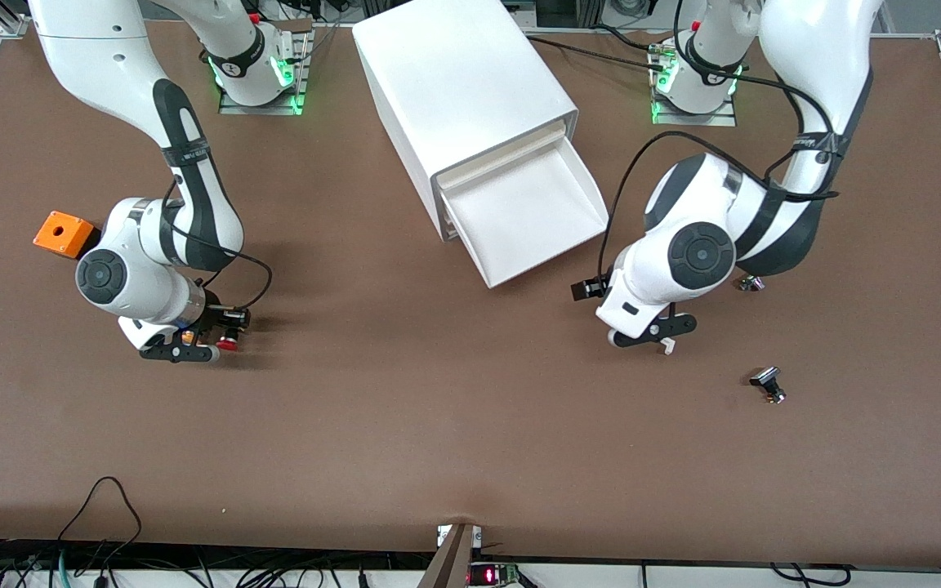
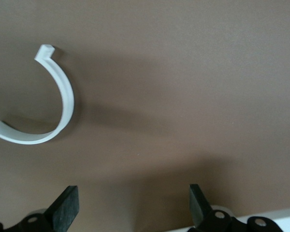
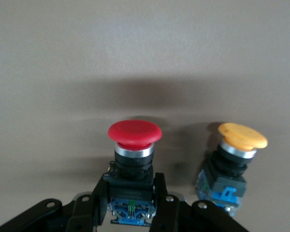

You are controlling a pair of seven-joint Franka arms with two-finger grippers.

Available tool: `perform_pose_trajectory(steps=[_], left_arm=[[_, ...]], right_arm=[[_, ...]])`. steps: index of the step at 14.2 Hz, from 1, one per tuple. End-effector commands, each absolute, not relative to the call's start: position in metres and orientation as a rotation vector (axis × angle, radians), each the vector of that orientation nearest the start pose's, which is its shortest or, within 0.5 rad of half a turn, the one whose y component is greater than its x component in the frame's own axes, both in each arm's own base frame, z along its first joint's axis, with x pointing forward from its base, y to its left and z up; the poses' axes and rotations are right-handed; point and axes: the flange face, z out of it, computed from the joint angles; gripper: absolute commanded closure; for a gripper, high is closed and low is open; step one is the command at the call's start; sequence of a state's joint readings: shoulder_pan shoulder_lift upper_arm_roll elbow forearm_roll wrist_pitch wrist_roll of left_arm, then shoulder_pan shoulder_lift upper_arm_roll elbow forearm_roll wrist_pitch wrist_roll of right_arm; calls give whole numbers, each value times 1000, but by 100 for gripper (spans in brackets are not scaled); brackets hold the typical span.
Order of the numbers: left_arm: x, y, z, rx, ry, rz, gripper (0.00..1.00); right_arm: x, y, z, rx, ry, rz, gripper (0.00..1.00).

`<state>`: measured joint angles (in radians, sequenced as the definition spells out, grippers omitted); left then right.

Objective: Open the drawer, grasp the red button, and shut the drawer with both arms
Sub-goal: 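Set the red button beside the yellow button while the left gripper pushes the drawer, then push the drawer shut with the left gripper while the right gripper withdraws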

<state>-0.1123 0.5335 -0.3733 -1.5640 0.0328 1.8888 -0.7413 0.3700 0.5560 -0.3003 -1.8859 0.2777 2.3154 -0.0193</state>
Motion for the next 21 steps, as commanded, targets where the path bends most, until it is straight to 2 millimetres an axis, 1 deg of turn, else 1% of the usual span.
perform_pose_trajectory(steps=[1, 2, 3, 4, 5, 6, 7, 8, 9, 10, 11, 12, 14, 15, 16, 18, 20, 21], left_arm=[[580, -295, 327, -3106, -507, 319, 0], [573, -304, 322, -3101, -527, 313, 0], [568, -309, 317, -3097, -568, 303, 0], [561, -316, 313, -3091, -593, 295, 0], [555, -322, 310, -3075, -625, 301, 0], [549, -330, 311, -3064, -654, 300, 0], [542, -338, 310, -3053, -670, 305, 0], [537, -341, 309, -3039, -700, 308, 1], [532, -347, 310, -3035, -703, 316, 1], [525, -354, 310, -3039, -685, 330, 0], [522, -358, 313, -3044, -687, 335, 1], [518, -358, 312, -3037, -699, 343, 1], [504, -367, 312, -3031, -696, 362, 1], [501, -369, 313, -3035, -692, 369, 1], [499, -369, 312, -3034, -708, 398, 1], [491, -373, 311, -3036, -731, 451, 1], [481, -378, 309, -3034, -713, 463, 1], [480, -378, 308, -3032, -710, 466, 1]], right_arm=[[618, 52, 204, -3070, 148, 134, 65], [619, 51, 204, -3071, 150, 129, 56], [620, 52, 208, -3068, 151, 125, 39], [622, 52, 212, -3065, 155, 114, 0], [625, 52, 217, -3064, 156, 101, 0], [630, 54, 227, -3059, 143, 81, 0], [634, 55, 241, -3051, 139, 55, 0], [639, 54, 259, -3044, 134, 20, 0], [643, 49, 279, -3041, 130, -16, 0], [648, 49, 298, -3038, 115, -44, 0], [652, 44, 314, -3039, 101, -60, 0], [652, 36, 329, -3045, 58, -77, 0], [654, 15, 357, -3065, -102, -153, 0], [654, 7, 377, -3062, -105, -199, 0], [651, -3, 393, -3059, -92, -214, 0], [637, -4, 410, -3057, -73, -89, 0], [624, -5, 446, -3099, 30, -53, 0], [617, 1, 465, -3111, 60, -34, 0]])
